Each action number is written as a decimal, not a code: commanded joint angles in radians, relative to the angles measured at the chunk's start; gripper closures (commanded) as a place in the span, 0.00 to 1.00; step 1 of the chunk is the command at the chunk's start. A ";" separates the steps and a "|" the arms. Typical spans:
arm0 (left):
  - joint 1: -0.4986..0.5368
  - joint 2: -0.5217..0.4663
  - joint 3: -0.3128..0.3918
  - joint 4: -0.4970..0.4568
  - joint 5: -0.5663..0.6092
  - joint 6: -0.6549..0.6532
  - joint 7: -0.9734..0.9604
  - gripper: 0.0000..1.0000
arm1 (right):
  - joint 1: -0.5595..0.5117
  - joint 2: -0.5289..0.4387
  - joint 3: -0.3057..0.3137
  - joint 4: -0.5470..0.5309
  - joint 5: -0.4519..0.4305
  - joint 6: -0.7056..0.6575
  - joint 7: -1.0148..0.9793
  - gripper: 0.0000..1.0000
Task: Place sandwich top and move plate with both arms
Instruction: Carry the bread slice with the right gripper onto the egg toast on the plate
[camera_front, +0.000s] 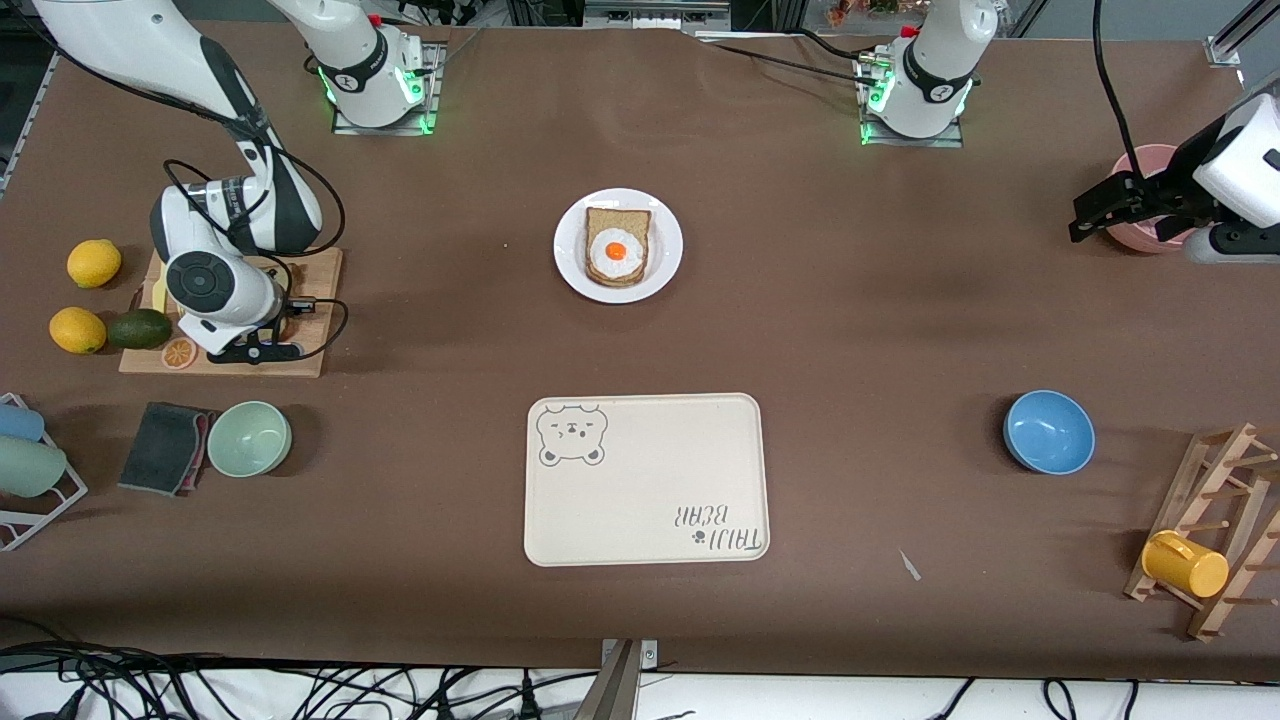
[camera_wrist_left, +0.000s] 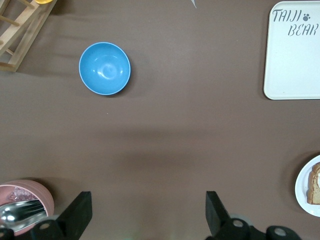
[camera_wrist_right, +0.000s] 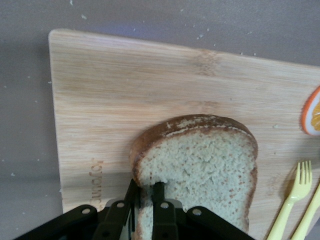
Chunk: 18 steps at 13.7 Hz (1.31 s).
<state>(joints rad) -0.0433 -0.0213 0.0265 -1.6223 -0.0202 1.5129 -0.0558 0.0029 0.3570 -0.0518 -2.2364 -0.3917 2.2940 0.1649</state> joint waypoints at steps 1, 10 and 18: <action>0.002 -0.005 0.000 -0.004 0.000 0.007 0.008 0.00 | -0.004 0.016 0.007 0.030 -0.018 -0.011 0.021 1.00; 0.002 -0.003 0.000 -0.005 0.000 0.007 0.008 0.00 | 0.077 0.020 0.018 0.266 0.007 -0.341 0.022 1.00; 0.003 -0.005 0.000 -0.004 0.000 0.007 0.008 0.00 | 0.324 0.111 0.016 0.572 0.279 -0.611 0.217 1.00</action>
<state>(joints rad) -0.0428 -0.0196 0.0266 -1.6228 -0.0202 1.5129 -0.0558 0.2772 0.4312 -0.0294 -1.7352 -0.1815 1.7320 0.3149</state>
